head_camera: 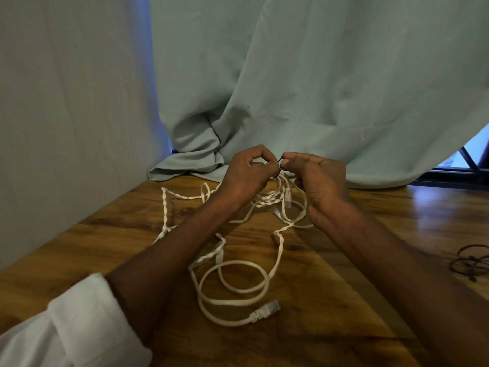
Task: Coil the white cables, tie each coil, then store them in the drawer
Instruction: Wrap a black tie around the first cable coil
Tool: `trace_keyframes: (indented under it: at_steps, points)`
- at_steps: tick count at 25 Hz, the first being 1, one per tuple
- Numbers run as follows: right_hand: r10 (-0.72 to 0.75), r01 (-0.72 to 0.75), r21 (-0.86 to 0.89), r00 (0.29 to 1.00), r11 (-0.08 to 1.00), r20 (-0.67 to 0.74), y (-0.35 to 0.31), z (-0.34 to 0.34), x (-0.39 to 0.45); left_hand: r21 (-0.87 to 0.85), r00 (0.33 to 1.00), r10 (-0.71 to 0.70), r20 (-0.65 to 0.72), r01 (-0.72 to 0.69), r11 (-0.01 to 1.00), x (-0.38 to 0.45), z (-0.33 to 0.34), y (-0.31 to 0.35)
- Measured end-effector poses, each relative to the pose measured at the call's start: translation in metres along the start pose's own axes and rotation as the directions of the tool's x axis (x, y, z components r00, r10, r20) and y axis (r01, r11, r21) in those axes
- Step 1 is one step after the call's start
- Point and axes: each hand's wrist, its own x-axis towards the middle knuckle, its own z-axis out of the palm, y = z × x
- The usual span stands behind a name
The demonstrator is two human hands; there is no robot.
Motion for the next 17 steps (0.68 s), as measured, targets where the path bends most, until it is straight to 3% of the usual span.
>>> trace_keyframes:
  at_steps: [7, 13, 17]
  points:
    - [-0.033, 0.033, -0.054, 0.999, 0.998, 0.012, 0.0029, -0.0009, 0.0021, -0.001, 1.0, 0.0, 0.022, 0.0, 1.0, -0.0007, -0.0024, 0.0006]
    - [-0.071, 0.081, -0.21, 0.996, 0.974, 0.056, 0.0011, -0.0046, 0.0064, 0.049, 0.999, 0.028, 0.024, -0.029, 0.998, -0.0005, -0.002, -0.0012]
    - [-0.02, 0.05, -0.227, 0.99, 0.973, 0.136, -0.0051, -0.0087, 0.0072, 0.048, 0.999, 0.03, 0.035, -0.031, 0.998, 0.0, -0.003, -0.003]
